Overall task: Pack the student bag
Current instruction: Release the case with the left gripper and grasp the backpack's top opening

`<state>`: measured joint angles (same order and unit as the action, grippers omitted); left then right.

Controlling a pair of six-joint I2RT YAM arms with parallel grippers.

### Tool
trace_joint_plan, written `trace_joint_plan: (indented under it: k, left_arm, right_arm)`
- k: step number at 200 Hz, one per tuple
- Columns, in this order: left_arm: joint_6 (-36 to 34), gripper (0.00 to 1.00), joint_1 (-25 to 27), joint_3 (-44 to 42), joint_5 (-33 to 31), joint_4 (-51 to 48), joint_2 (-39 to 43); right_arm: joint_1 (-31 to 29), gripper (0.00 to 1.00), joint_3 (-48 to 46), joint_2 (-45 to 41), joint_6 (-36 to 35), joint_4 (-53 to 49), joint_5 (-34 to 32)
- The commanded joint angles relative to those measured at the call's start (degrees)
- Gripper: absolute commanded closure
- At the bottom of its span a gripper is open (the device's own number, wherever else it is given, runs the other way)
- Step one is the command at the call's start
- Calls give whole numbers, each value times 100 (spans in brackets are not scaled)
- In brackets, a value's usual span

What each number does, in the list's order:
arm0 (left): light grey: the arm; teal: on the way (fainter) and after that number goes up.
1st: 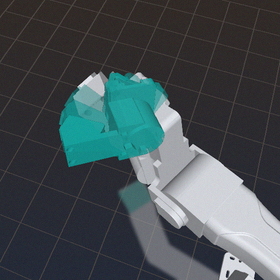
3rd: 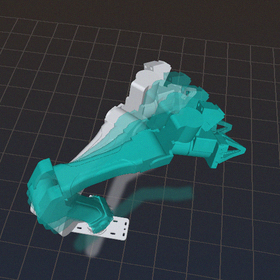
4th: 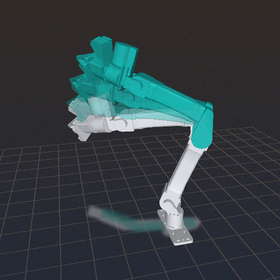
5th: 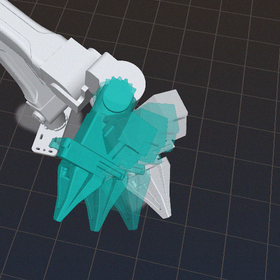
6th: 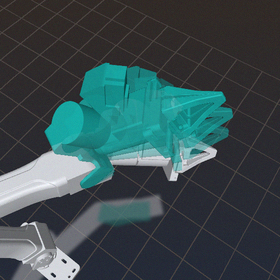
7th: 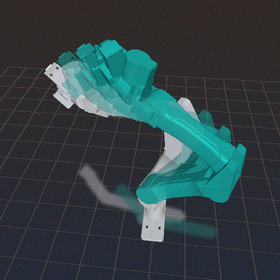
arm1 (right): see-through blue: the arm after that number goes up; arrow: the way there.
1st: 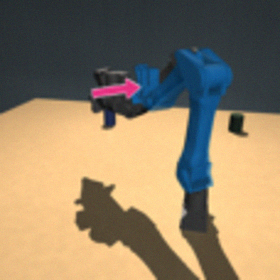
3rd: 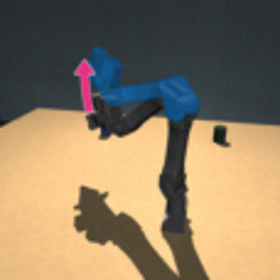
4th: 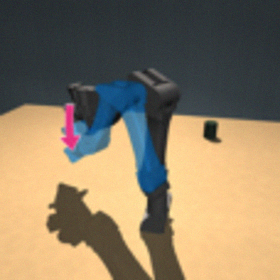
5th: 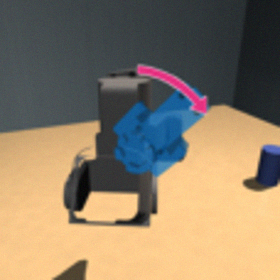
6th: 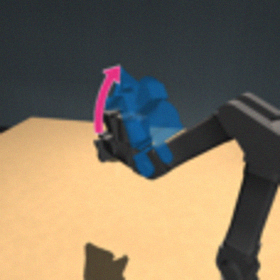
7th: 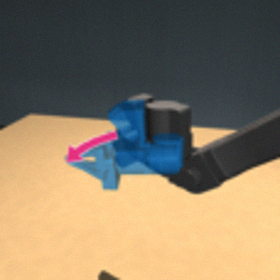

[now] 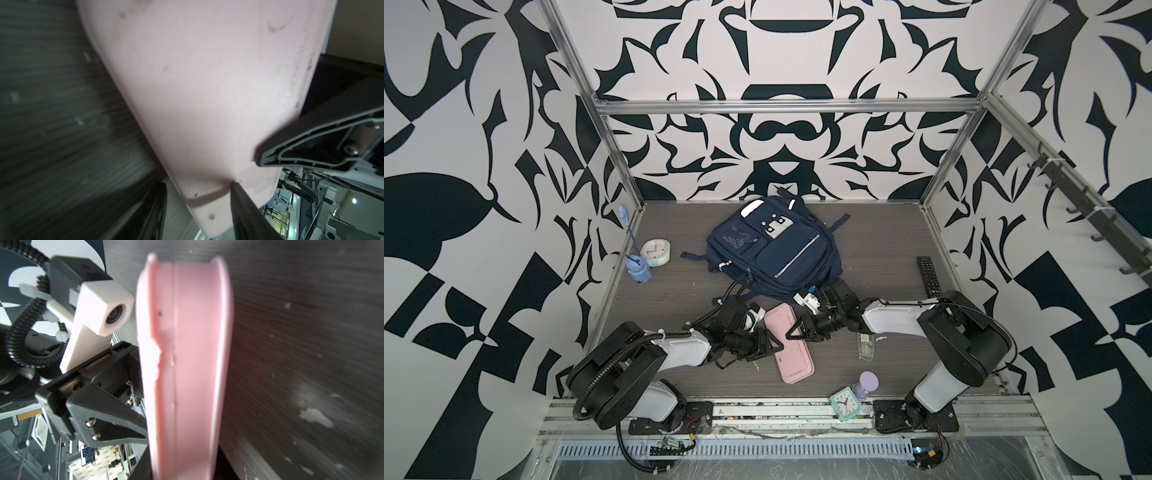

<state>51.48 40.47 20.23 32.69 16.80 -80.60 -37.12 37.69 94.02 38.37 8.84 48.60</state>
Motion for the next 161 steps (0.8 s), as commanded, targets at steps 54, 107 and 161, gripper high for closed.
trace_joint_plan:
  k: [54, 107, 161]
  left_arm:
    - [-1258, 44, -179, 962, -1104, -3056, 1146]
    - [-2035, 43, -179, 2440, -2559, -4146, 1075]
    - [-2786, 41, -180, 4281, -3246, -4725, -432]
  right_arm:
    - [59, 79, 427, -905, -405, -770, -149]
    - [937, 84, 880, -1742, -772, -1851, 11]
    - [2309, 85, 1116, -2192, -545, -1941, 159]
